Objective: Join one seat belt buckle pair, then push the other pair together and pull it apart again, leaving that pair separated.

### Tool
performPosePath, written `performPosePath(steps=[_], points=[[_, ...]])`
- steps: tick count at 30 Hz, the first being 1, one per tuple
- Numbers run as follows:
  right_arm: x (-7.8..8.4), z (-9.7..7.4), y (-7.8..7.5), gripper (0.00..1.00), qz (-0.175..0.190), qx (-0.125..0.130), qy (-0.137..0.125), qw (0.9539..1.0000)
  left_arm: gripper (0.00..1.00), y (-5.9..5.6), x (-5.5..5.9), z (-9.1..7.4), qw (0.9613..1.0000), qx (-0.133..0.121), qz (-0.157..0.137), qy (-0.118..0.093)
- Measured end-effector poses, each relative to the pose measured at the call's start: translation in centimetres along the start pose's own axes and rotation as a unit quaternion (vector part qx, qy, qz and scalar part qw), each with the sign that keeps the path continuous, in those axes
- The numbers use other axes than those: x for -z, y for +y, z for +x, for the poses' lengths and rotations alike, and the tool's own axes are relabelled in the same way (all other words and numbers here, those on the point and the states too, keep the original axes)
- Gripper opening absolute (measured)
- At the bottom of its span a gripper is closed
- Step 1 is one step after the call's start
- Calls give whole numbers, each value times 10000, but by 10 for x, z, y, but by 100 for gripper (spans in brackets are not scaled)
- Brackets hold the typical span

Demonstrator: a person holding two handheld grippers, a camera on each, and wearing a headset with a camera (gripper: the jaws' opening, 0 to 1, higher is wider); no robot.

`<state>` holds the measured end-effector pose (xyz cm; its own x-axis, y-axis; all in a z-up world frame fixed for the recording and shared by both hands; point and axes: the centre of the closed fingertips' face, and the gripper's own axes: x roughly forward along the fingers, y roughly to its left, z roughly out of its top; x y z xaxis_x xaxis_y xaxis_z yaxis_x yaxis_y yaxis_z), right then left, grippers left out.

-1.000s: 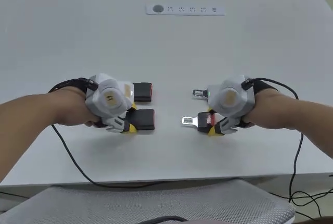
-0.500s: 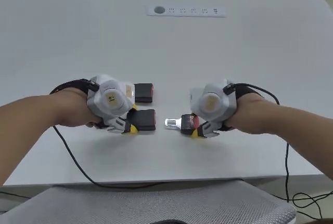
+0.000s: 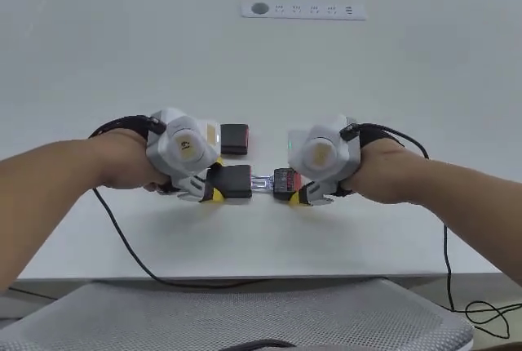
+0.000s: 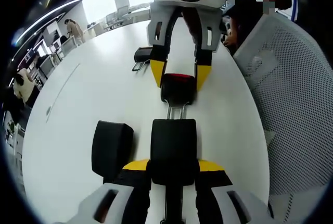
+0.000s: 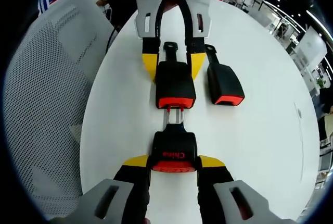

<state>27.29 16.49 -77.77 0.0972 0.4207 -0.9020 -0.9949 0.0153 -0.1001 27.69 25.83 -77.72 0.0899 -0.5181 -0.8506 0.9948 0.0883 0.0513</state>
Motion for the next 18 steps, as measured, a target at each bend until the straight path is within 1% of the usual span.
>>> performPosePath(steps=[2, 4, 8, 10, 15, 18], points=[[-3, 1, 0, 31, -94, 13, 11, 10000, 34, -2, -3, -2, 10000, 3, -1, 4], [-5, 2, -1, 31, -146, 1, -24, 9999, 34, -1, -2, -2, 10000, 8, -7, -8], [-10, 4, -3, 31, -104, -7, -121, 9999, 34, -1, -2, -2, 10000, 29, 6, -24], [-9, 3, -2, 31, -109, -30, -119, 9999, 34, -1, -3, -2, 10000, 38, 21, -31], [-10, 3, -1, 30, 3, -35, -238, 9997, 34, 0, -1, -2, 9999, 50, -37, -98], [-10, 5, -2, 30, 56, -63, -295, 9995, 33, 0, -1, -2, 9999, 50, -6, -112]])
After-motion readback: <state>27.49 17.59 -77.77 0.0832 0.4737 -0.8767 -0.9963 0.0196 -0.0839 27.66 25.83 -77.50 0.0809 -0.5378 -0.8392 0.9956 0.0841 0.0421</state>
